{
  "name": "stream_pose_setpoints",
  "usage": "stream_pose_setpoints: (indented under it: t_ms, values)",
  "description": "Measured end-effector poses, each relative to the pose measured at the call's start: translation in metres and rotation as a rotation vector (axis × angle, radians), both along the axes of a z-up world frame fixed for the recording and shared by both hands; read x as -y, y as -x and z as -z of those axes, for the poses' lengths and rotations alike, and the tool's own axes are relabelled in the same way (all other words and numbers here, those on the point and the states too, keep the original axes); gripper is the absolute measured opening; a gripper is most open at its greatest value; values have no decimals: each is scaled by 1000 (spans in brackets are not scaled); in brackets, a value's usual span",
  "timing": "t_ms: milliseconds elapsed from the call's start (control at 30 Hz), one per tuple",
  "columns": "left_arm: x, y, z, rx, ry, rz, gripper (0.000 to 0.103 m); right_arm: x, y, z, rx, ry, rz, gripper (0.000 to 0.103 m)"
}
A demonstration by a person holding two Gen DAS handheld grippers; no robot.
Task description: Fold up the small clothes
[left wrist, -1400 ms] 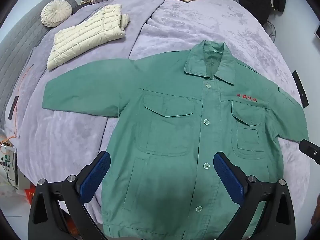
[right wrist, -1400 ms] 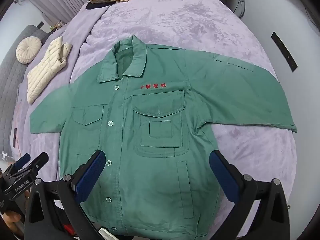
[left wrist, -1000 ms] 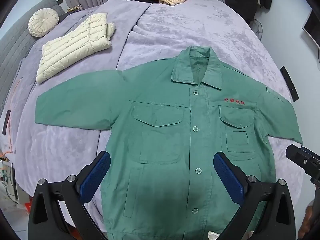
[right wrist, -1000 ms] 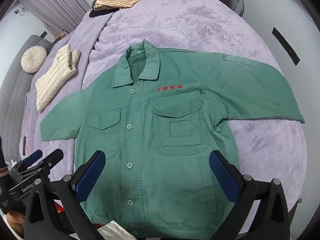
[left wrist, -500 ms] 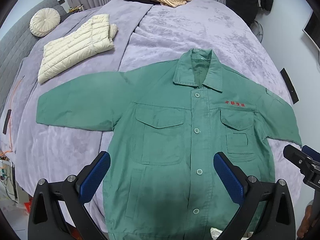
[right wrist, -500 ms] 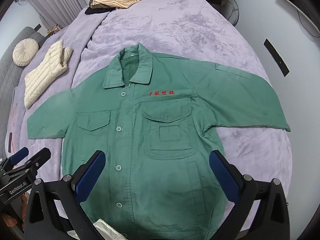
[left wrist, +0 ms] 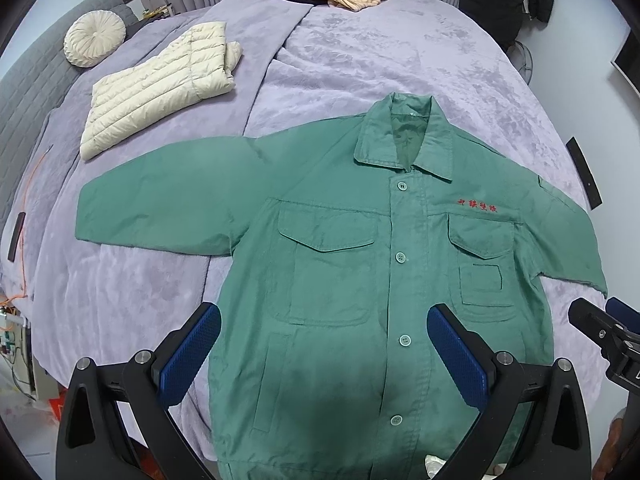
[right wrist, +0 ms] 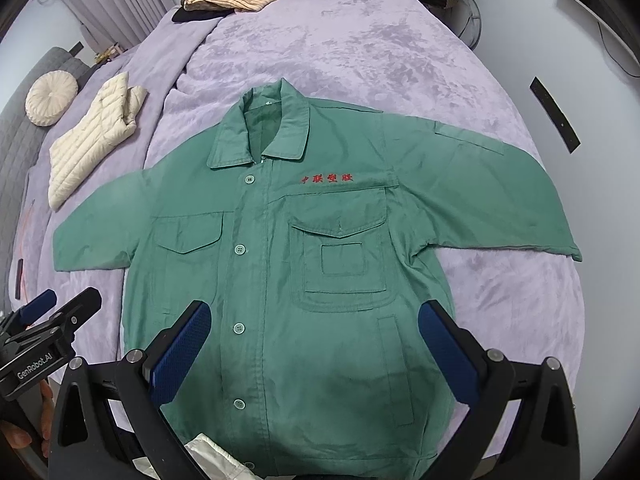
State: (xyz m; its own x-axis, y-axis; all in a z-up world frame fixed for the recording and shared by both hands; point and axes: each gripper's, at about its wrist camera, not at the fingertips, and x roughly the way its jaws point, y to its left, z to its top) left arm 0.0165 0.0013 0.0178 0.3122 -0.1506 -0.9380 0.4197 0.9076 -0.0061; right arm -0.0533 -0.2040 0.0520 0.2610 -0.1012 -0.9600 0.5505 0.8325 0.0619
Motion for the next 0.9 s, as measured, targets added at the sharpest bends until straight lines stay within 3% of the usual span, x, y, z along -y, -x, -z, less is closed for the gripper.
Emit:
stream_pose_setpoints:
  t_ms: [900]
  values:
    - [-2,1,2,-4,-5,-6,103,-3,1,3,-3,-6,2,103]
